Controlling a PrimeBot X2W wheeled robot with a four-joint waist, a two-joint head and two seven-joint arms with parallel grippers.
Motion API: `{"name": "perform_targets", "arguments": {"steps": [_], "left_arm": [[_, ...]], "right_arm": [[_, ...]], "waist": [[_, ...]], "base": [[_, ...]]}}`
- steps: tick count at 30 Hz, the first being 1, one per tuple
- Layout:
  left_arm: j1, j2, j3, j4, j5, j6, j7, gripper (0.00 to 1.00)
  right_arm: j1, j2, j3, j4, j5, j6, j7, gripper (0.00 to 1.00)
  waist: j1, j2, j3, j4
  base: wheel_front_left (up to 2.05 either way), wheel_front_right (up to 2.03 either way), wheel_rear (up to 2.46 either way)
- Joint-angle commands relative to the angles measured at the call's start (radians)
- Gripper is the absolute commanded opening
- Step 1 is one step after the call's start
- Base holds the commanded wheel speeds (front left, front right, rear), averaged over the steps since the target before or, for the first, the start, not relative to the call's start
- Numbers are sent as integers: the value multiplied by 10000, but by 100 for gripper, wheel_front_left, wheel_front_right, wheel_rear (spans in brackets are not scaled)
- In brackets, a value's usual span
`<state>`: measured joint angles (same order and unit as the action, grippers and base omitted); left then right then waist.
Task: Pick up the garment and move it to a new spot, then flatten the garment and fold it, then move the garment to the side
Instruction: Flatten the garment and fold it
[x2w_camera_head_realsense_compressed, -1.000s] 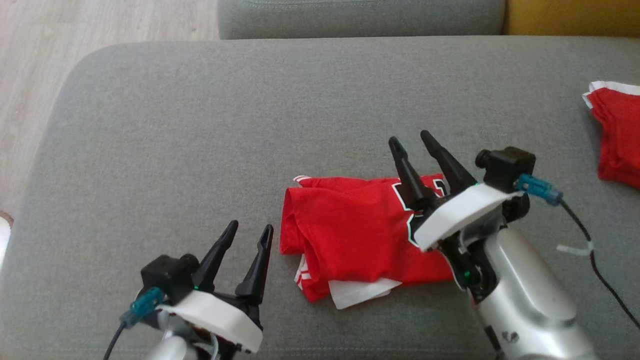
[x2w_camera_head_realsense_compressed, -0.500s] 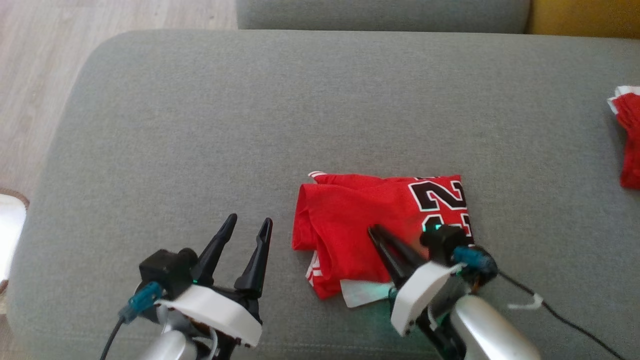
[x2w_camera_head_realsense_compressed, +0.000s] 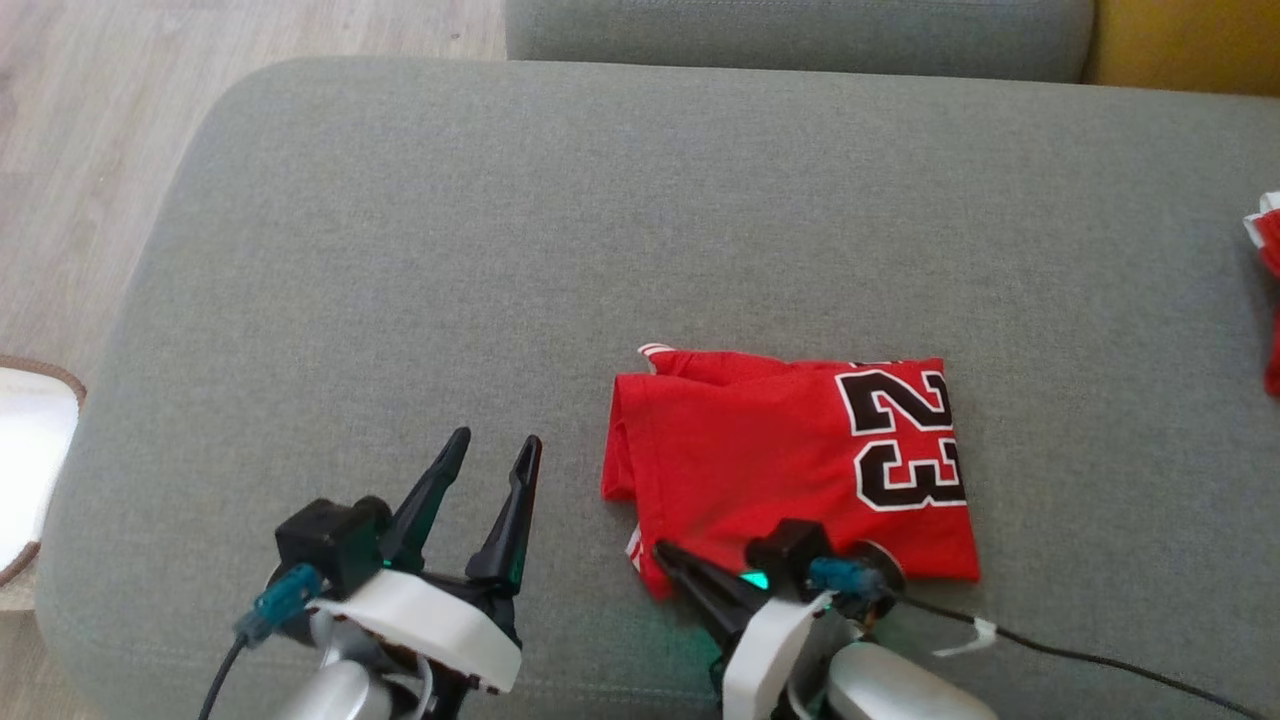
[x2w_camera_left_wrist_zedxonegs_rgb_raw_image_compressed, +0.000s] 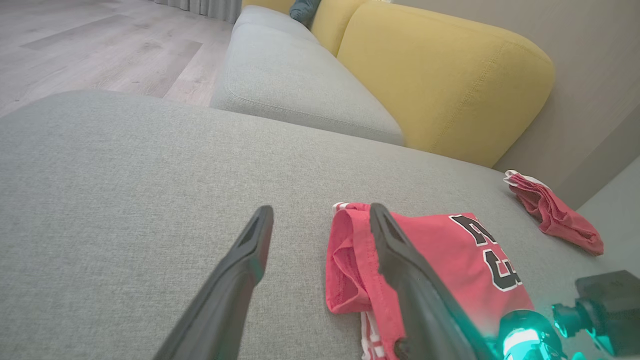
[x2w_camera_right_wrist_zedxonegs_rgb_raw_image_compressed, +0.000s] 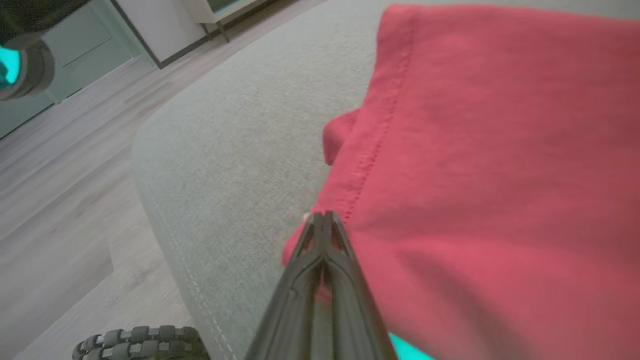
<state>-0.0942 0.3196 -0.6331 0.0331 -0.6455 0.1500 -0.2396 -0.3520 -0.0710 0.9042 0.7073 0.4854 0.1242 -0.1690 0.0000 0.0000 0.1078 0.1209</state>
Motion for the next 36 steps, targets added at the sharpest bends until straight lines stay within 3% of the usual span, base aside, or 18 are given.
{"name": "perform_targets", "arguments": {"steps": [1, 9, 12, 14, 15, 20, 27, 36], "left_arm": [[-392, 190, 440, -313, -65, 62, -130, 100], [-255, 215, 475, -325, -101, 129, -142, 100], [-229, 178, 539, -329, -108, 184, -154, 100], [-211, 115, 603, -331, -91, 240, -167, 100], [-206, 70, 638, -330, -81, 253, -174, 100], [-197, -277, 966, -275, 123, 399, -209, 100], [97, -836, 1729, -239, 840, 652, -219, 100], [796, -1159, 2328, -45, 1873, 518, -220, 100]], "right_arm": [[-337, 205, 393, -135, 200, 65, -205, 0], [-799, 206, 635, -142, 564, 65, -799, 0], [-875, 207, -114, -487, 384, 65, -909, 47], [-802, 207, -1084, -1070, 31, 65, -919, 96], [-677, 207, -1622, -1392, -211, 65, -921, 100], [306, 207, -4113, -2904, -1557, 65, -925, 100], [1671, 208, -6562, -4310, -2368, 65, -926, 100], [2892, 208, -8059, -5204, -2939, 65, -927, 100]], "waist": [[0, 0, -19, -10], [0, 0, -175, -165], [0, 0, -303, -304], [0, 0, -387, -414], [0, 0, -433, -472], [0, 0, -603, -705], [0, 0, -770, -861], [0, 0, -953, -853]], "base": [[0, 0, 0], [0, 0, 0], [0, 0, 0], [0, 0, 0], [0, 0, 0], [0, 0, 0], [0, 0, 0], [0, 0, 0]]}}
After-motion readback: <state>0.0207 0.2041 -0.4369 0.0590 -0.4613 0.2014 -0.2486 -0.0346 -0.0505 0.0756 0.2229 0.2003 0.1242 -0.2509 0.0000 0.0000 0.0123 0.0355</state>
